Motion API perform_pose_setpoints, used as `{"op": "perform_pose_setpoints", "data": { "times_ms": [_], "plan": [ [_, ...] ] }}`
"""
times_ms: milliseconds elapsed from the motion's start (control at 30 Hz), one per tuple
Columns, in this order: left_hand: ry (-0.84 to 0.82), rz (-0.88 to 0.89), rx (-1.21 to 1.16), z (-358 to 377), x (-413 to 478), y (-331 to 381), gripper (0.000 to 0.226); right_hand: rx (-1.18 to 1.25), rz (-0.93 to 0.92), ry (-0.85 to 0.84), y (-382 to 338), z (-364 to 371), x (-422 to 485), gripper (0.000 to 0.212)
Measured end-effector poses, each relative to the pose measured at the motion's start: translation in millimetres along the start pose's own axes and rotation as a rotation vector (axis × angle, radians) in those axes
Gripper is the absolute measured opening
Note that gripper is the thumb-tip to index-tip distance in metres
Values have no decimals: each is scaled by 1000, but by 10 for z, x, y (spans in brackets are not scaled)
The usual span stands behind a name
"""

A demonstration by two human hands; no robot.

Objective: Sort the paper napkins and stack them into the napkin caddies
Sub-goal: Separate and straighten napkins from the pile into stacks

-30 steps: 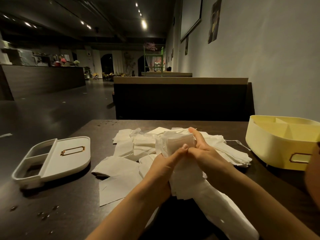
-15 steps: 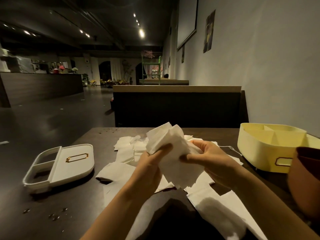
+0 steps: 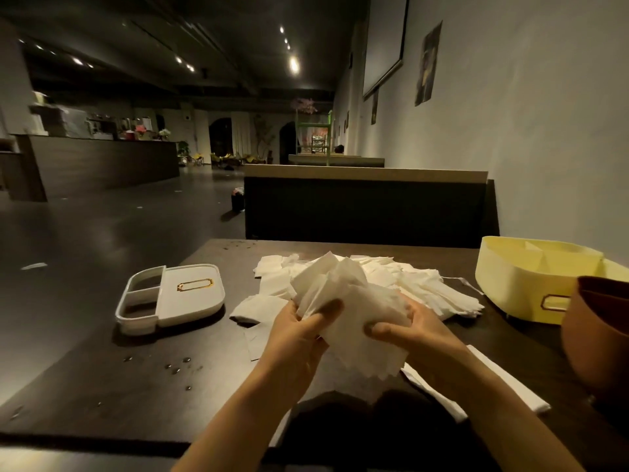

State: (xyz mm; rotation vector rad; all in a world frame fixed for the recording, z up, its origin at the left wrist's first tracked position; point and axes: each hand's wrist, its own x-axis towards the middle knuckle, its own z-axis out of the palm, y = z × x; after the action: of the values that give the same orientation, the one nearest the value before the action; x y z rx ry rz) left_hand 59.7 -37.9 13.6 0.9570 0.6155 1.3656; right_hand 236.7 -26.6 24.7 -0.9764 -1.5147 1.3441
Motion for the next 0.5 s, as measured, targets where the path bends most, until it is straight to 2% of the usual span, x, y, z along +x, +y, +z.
{"op": "perform_pose_setpoints", "data": {
  "times_ms": [67, 100, 233, 300, 400, 500],
  "plan": [
    [-5, 25, 66, -70, -23, 15, 44, 22, -34, 15, -27, 2, -30, 49],
    [-11, 36, 110, -115, -30, 20, 41, 17, -53, 33, -32, 0, -36, 46],
    [-34, 60, 222, -359, -53, 57, 46, 7, -124, 98, -4, -12, -42, 55],
    [-81, 88, 349, -465, -76, 55, 47, 10, -116, 94, 54, -2, -38, 59],
    [-110, 80, 536, -540, -117, 27, 32, -31, -112, 77, 143, 29, -51, 53],
    [-113, 70, 656, -564, -136, -5, 40, -118, -89, 50, 212, 64, -60, 55]
  ]
}}
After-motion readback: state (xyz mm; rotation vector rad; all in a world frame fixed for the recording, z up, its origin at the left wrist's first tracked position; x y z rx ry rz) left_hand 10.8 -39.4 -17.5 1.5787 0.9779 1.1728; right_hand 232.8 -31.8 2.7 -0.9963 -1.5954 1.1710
